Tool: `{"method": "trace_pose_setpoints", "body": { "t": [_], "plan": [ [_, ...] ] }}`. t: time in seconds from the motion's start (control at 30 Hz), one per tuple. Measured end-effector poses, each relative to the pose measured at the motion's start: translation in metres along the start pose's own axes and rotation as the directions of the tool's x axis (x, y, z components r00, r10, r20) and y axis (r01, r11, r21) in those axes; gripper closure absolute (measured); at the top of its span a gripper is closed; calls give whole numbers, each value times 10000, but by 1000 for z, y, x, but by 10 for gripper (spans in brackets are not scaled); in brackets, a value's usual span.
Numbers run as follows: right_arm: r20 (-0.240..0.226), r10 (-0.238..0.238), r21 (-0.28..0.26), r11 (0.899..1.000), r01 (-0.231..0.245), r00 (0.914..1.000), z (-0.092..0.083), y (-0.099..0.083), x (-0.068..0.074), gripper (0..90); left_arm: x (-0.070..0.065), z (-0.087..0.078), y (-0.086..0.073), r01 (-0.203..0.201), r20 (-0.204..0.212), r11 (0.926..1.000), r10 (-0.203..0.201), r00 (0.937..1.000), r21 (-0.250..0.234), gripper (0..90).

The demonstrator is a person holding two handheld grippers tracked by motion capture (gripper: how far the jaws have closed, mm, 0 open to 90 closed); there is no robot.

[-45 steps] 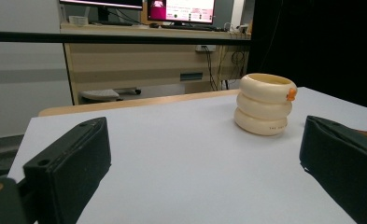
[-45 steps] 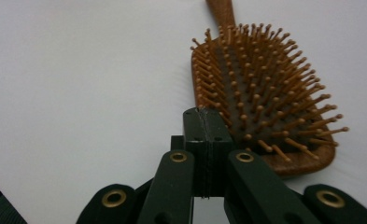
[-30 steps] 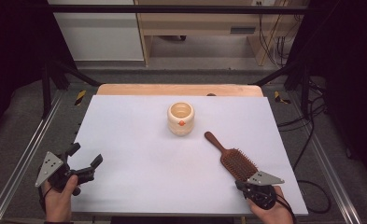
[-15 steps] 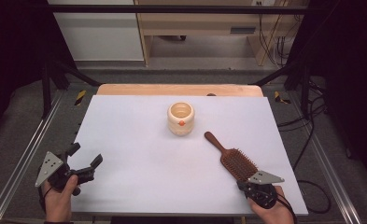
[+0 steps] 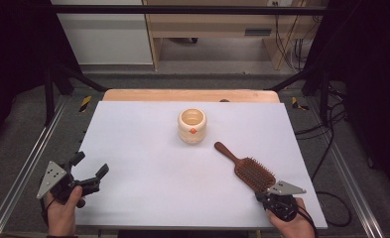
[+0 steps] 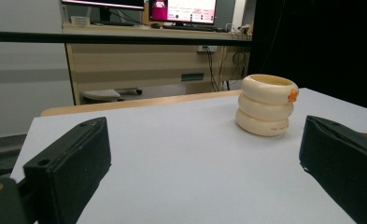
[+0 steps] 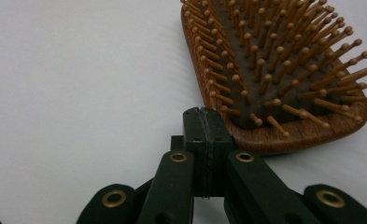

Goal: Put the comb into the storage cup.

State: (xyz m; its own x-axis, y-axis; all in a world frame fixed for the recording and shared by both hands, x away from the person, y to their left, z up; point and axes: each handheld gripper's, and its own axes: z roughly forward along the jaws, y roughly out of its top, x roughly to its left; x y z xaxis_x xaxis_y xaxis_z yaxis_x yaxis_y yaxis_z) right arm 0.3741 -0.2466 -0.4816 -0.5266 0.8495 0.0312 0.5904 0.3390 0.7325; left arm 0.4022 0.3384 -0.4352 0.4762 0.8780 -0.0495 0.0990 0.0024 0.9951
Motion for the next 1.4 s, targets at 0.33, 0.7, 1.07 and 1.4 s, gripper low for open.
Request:
{"method": "trace_pose_setpoints", "body": {
  "t": [0.33,0.7,1.07,1.4],
  "plan": [
    [192,179,-36,9998,-178,9997,-1,-1,-4,900,0,0,0,-1,0,10000,1,10000,1,22],
    [382,437,-50,9990,-435,9983,-2,-2,-10,900,0,0,0,1,-1,10000,-1,10000,-4,22],
    [574,598,-178,9981,-589,9966,-2,-2,-15,900,0,0,0,12,18,10000,-12,10000,13,22],
    [778,744,-271,9970,-725,9942,-3,-2,-20,900,0,0,0,0,10,10000,0,10000,16,22]
  ]
}}
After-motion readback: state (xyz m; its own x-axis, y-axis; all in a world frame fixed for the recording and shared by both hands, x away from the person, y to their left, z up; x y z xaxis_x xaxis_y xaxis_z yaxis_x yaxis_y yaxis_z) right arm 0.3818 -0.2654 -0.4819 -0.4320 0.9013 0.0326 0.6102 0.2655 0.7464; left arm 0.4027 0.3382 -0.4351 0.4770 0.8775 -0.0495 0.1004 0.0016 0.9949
